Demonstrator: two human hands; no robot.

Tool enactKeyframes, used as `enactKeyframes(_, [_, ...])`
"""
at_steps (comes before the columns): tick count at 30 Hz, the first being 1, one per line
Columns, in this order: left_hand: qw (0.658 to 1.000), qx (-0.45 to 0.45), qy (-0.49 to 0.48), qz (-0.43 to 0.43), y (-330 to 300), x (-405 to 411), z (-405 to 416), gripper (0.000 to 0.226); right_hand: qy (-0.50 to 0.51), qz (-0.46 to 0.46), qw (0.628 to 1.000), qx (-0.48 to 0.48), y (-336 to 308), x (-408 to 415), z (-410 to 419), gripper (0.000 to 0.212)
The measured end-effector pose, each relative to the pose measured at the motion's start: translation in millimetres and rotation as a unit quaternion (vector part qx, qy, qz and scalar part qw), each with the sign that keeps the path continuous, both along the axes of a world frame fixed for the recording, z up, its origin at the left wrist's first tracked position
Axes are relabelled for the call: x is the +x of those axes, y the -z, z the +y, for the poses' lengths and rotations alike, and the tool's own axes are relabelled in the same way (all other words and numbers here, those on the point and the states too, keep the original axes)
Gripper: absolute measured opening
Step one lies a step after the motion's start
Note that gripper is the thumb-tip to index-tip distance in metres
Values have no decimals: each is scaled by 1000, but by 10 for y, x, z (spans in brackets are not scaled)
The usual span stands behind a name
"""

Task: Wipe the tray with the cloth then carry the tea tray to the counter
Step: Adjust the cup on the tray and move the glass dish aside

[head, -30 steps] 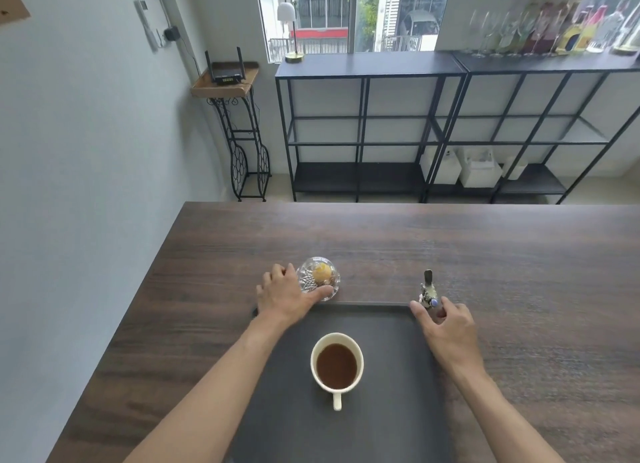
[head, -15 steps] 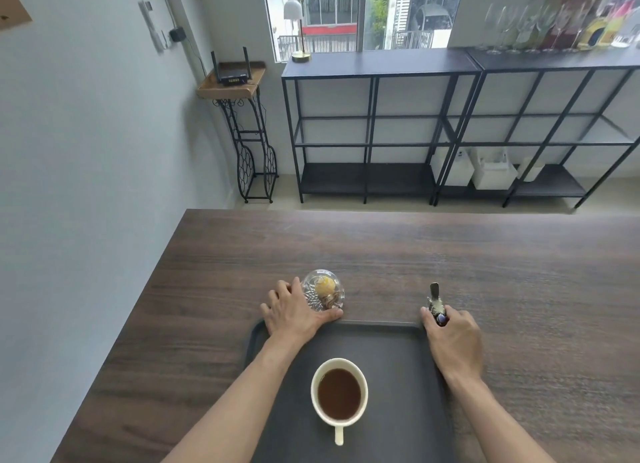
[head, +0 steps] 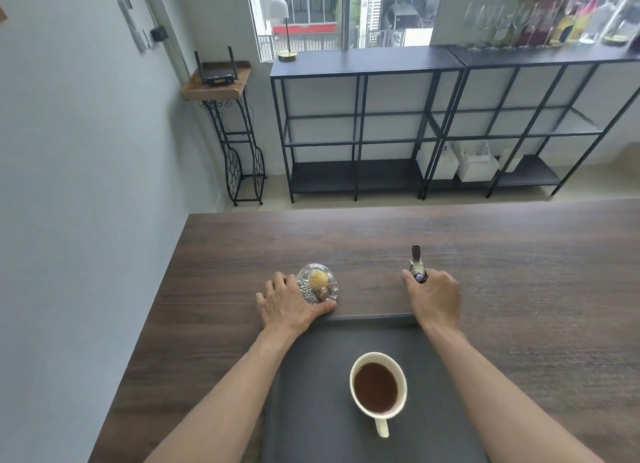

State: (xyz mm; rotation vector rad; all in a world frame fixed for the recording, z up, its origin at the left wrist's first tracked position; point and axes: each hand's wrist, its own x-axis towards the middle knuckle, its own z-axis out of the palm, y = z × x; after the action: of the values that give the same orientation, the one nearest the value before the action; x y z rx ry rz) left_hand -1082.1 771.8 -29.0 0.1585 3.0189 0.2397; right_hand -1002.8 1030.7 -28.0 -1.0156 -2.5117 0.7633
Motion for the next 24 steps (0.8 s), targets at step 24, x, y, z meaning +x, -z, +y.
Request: enactKeyframes(24, [980,132,-148,-21,-9,154,-2460,119,-106,-5,981,-160,114,-188,-3475,38])
